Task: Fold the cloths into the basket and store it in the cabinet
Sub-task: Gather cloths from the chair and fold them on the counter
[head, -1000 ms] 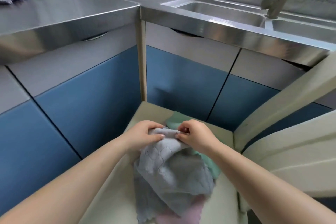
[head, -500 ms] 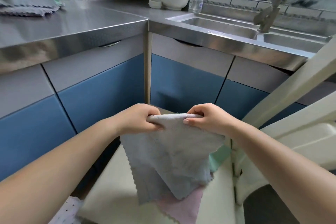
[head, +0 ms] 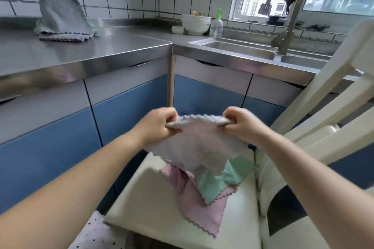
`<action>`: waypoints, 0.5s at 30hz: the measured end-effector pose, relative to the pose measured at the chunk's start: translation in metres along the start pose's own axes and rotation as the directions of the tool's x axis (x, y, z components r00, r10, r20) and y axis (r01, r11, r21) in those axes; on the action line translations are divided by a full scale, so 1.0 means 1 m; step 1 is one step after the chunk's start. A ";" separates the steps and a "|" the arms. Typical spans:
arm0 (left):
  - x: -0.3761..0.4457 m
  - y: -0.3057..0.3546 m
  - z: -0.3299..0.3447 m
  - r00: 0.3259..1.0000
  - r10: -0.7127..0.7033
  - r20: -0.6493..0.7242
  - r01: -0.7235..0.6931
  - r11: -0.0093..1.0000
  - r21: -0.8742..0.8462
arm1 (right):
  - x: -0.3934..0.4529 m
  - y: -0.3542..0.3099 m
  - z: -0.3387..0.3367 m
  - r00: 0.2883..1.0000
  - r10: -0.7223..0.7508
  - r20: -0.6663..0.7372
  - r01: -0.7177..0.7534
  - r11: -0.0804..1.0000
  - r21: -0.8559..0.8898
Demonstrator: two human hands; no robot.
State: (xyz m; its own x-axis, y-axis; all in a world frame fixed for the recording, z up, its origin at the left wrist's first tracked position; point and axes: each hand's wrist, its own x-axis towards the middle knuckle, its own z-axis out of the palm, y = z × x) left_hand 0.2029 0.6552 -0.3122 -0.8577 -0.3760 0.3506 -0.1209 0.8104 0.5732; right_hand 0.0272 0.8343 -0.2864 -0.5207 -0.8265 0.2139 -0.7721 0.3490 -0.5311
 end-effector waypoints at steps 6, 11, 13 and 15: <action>-0.059 -0.037 0.083 0.880 -0.376 0.289 0.417 0.904 -0.092 | -0.058 0.044 0.099 0.846 0.233 0.480 -0.212 0.972 -0.098; -0.062 -0.041 0.116 0.762 -0.445 0.471 0.616 0.723 -0.314 | -0.055 0.059 0.136 0.794 0.332 0.509 -0.333 0.938 -0.092; -0.053 -0.043 0.123 0.751 -0.460 0.473 0.639 0.686 -0.347 | -0.048 0.066 0.142 0.776 0.365 0.515 -0.405 0.914 -0.038; -0.042 -0.048 0.129 0.745 -0.465 0.478 0.650 0.667 -0.364 | -0.040 0.074 0.144 0.779 0.385 0.496 -0.444 0.896 0.003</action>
State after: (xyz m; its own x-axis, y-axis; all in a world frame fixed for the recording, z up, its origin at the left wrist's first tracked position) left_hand 0.1800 0.6902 -0.4497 -0.8217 -0.4421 -0.3596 -0.4562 0.1323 0.8800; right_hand 0.0436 0.8299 -0.4517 -0.5219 -0.7282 -0.4443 -0.4593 0.6788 -0.5730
